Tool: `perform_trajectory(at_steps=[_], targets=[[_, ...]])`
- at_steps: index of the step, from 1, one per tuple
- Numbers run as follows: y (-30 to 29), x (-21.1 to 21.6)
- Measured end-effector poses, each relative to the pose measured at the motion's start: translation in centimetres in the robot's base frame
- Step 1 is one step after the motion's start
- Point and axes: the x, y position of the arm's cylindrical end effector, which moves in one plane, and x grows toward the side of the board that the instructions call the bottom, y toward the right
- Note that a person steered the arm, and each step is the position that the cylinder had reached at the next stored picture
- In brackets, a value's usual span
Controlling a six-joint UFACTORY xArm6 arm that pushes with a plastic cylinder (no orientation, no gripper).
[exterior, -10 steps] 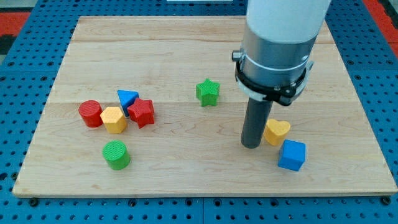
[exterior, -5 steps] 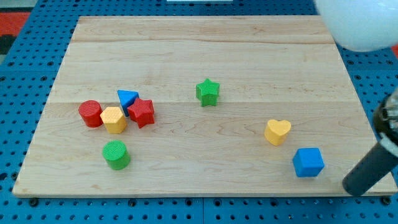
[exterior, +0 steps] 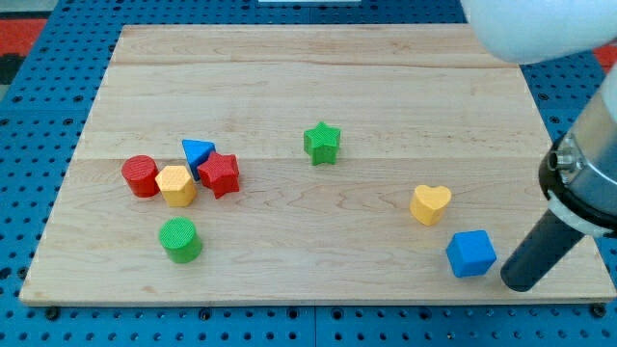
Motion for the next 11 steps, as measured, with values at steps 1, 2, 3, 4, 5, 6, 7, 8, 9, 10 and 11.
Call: perform_trajectory(at_steps=[1,2,3,4,5,6,7,8,9,10,11], targets=[[0.1,-0.6],[1.8,-1.1],[-2.7,-2.6],[-1.1,-2.1],[3.4,-5.7],[2.5,-16.0],[-6.9,-23.5],[-15.7,-27.4],[-19.8,-21.9],[-19.9,-16.4],[-23.5,-17.2]])
